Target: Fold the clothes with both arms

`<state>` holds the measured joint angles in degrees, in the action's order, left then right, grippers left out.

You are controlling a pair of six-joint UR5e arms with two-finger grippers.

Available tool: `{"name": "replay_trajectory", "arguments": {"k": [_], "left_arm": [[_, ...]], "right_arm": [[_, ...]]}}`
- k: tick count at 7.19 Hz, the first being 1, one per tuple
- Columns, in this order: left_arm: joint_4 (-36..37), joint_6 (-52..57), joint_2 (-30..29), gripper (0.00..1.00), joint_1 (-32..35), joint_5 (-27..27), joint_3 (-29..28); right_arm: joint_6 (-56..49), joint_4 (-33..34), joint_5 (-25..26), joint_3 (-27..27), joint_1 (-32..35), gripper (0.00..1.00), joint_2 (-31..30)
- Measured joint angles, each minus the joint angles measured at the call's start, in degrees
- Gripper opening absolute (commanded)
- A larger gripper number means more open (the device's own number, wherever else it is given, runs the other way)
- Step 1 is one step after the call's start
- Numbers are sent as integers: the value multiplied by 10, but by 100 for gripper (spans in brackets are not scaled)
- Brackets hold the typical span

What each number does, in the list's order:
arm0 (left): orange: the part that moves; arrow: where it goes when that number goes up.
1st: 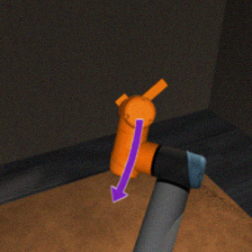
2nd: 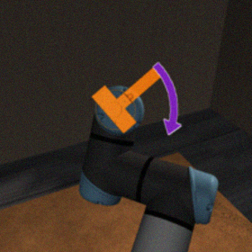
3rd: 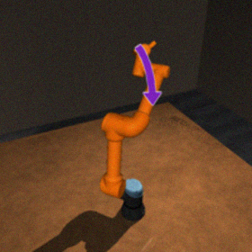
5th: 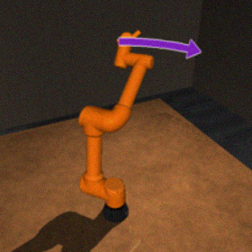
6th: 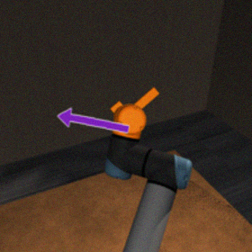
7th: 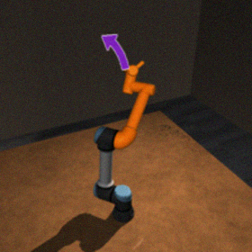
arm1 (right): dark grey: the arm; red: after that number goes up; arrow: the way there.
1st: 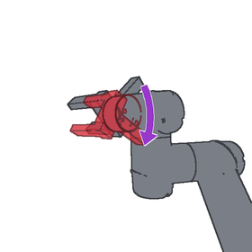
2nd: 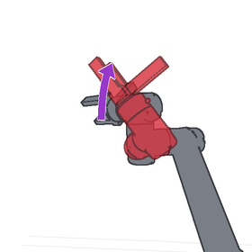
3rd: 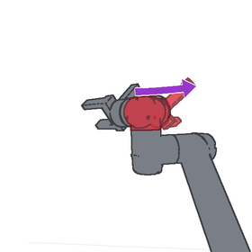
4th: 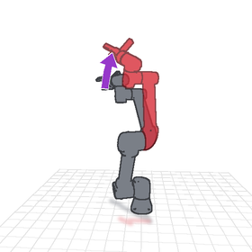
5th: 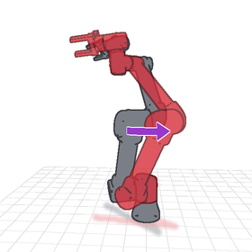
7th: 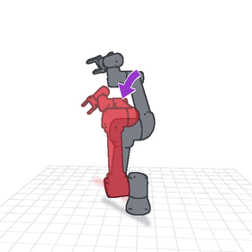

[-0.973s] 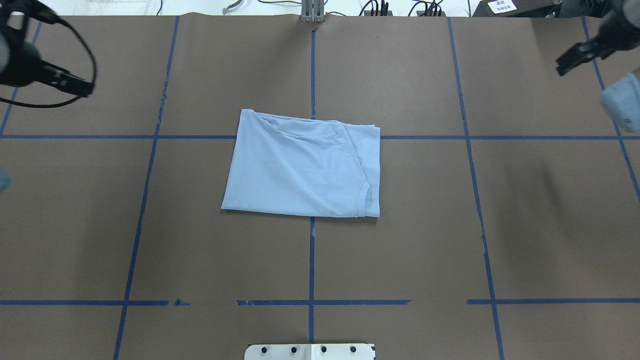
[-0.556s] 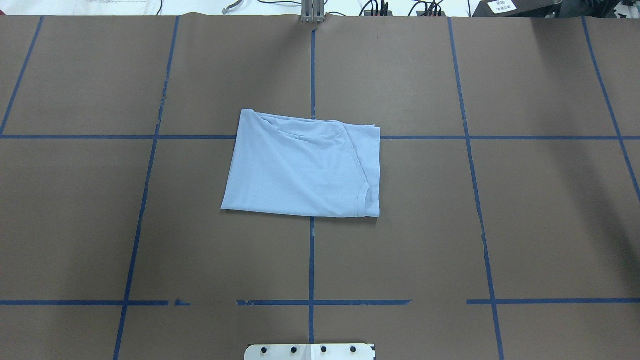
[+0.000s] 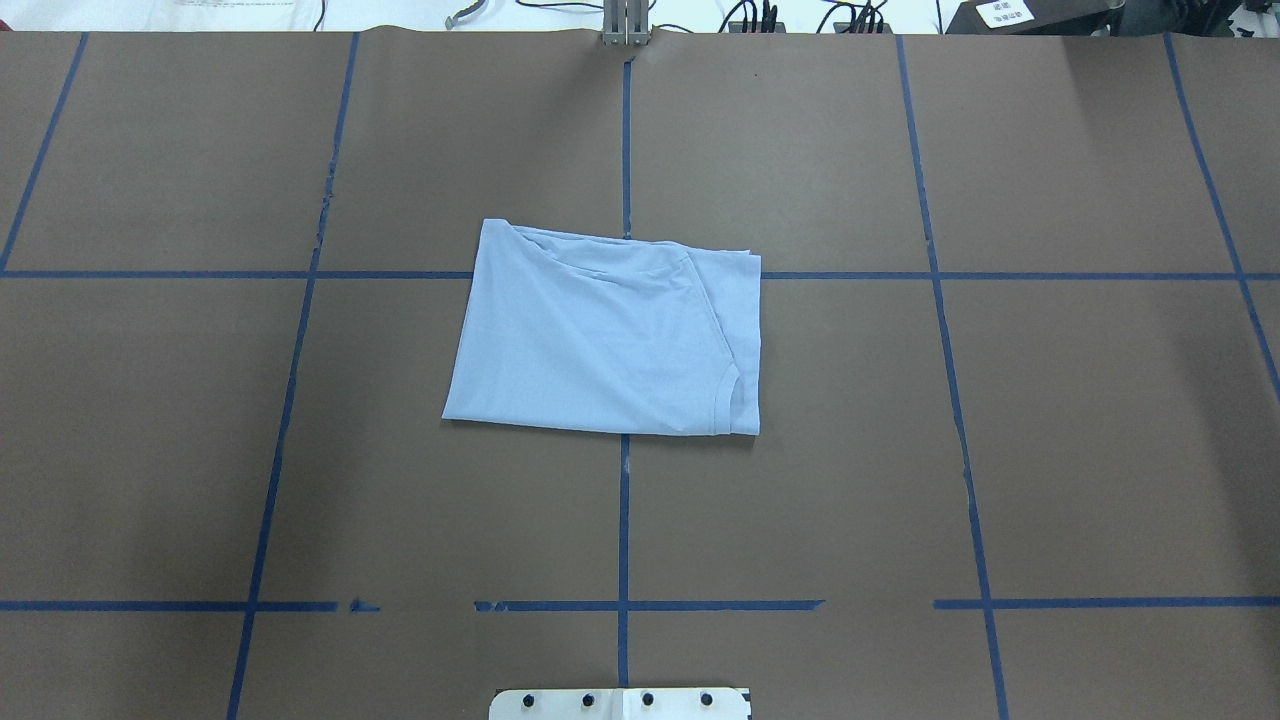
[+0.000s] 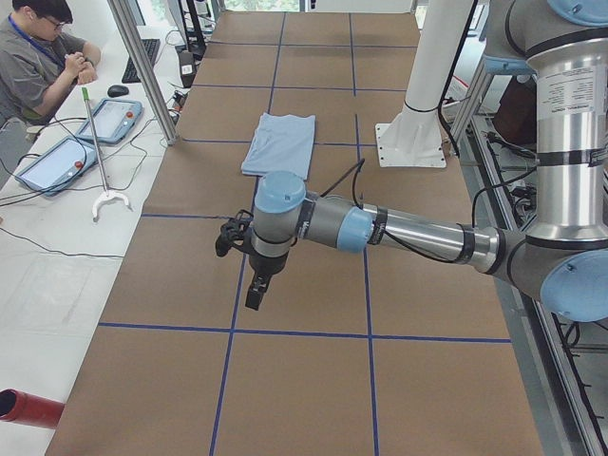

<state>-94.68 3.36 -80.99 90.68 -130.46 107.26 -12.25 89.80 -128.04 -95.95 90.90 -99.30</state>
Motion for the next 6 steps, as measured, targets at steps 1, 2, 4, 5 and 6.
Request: {"name": "replay_trajectory", "arguments": {"k": [1, 2, 4, 5, 6], "left_arm": [[0, 4, 27, 100, 7, -38, -1], [-1, 4, 42, 100, 9, -58, -3], [0, 3, 52, 100, 9, -68, -10], [0, 2, 50, 100, 8, -68, -15], [0, 1, 47, 100, 7, -68, -21]], "right_arm": [[4, -3, -12, -5, 3, 100, -6], [15, -5, -18, -10, 4, 100, -5], [40, -13, -22, -15, 4, 100, -6], [43, -18, -22, -11, 4, 100, -6], [43, -21, -23, -6, 3, 100, -5]]}}
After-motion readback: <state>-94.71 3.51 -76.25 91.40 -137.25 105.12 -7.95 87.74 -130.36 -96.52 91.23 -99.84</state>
